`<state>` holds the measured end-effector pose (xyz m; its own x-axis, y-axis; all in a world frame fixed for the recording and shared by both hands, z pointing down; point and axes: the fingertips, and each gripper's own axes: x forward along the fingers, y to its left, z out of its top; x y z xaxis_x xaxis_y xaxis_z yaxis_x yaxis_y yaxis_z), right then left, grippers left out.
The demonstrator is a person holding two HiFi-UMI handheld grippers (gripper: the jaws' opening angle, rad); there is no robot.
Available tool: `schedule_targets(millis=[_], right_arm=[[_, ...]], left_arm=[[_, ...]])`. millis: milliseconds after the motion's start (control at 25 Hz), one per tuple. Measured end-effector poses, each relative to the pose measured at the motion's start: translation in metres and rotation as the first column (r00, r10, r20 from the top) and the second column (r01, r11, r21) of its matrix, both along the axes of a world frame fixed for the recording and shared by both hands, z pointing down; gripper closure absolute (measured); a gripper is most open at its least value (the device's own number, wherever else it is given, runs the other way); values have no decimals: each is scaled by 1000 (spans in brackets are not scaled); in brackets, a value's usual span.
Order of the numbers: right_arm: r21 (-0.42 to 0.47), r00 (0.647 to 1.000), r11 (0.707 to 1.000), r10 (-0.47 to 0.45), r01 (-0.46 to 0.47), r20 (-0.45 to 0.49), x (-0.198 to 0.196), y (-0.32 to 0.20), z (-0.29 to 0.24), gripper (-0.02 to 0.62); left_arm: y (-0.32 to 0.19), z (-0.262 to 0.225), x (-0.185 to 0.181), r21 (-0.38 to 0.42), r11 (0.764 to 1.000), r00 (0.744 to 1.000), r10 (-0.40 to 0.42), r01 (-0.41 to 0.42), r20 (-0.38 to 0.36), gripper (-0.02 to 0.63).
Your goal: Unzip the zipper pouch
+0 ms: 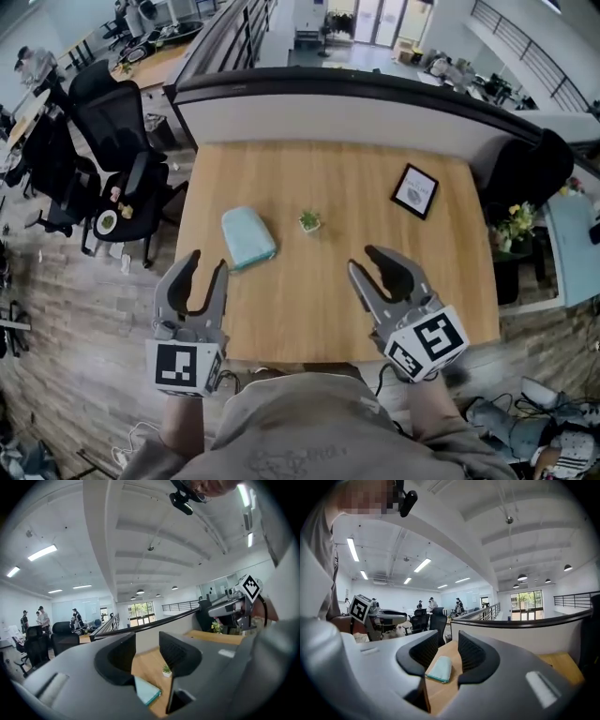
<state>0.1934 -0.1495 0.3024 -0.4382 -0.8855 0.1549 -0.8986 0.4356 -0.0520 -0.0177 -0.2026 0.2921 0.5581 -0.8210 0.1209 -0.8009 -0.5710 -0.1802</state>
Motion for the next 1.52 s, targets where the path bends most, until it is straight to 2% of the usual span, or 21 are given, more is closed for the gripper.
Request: schedule_targets(millis=[240,400,560,680,960,1120,1520], right_arm=[[-27,996,995,-92,92,-3,34,-25,12,457],[-34,992,991,-126,126,-1,41,-32,14,456],[-71,988,986,-155,153,-18,40,-39,27,456],[-113,984,978,-178,177,5,31,-44,34,456],[-143,976,969,-213,204,-53,10,-64,49,457],[-205,968,958,-225,199,-113,0,-82,71,458],[-345,933,901,-328,263,-148,-45,-141,146,468]], left_arm=[[-5,-1,19,-2,992,992,-124,124,-15,449],[-3,-1,23,-14,987,987,-162,161,-14,449],[-8,4,27,-19,987,987,-162,161,-5,449],[-13,6,24,-17,987,987,-161,161,2,449],[-23,16,5,-48,982,983,-182,183,19,449],[-31,29,1,-65,983,985,-171,172,19,449],[-61,87,-9,-180,970,986,-157,163,50,449]])
